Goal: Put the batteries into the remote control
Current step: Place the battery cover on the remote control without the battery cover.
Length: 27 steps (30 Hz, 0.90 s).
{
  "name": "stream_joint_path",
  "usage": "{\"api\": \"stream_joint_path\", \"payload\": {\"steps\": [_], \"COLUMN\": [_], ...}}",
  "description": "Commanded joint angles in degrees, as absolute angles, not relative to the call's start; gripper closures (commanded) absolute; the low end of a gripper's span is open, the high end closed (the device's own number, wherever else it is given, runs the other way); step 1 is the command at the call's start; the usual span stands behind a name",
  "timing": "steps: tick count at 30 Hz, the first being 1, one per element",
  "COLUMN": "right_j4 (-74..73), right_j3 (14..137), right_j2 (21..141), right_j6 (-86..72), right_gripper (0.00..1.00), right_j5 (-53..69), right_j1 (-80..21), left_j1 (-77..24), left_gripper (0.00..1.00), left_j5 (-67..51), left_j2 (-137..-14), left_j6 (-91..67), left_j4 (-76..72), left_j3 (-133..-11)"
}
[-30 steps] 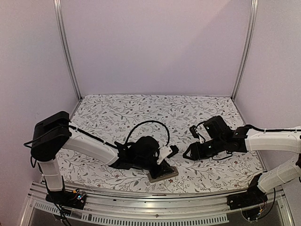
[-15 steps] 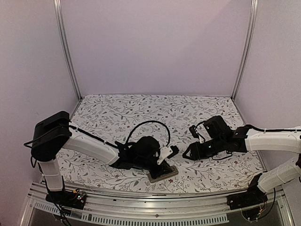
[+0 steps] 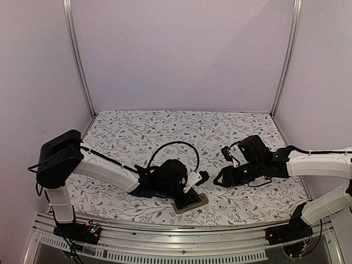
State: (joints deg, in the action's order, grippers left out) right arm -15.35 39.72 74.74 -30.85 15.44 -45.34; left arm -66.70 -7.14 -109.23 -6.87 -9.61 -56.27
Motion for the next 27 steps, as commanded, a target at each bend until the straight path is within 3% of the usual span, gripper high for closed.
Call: {"api": "stream_joint_path", "payload": {"steps": [1, 7, 16, 27], "right_j4": [-14.9, -14.9, -14.8, -14.8], "right_j3": [39.9, 40.4, 40.6, 40.6], "right_j2": [74.0, 74.1, 74.7, 74.5], "right_j6": [-31.2, -31.1, -30.9, -31.6], "right_gripper": [0.52, 0.52, 0.51, 0.50], "right_j5": [15.7, 15.9, 16.3, 16.5], "right_j1": [-45.1, -45.1, -45.1, -45.1], "left_j1": [-66.6, -66.6, -66.6, -66.7], "left_gripper": [0.89, 0.84, 0.55, 0.29], "left_j5": [-6.9, -7.6, -7.8, -9.4], "left_j2": [-109.6, -110.0, -109.6, -106.2], "left_j6": [-6.2, -6.8, -6.3, -6.0], "left_j4": [-4.8, -4.7, -4.0, -6.8], "left_j3": [-56.2, -56.3, -56.3, -55.8]}}
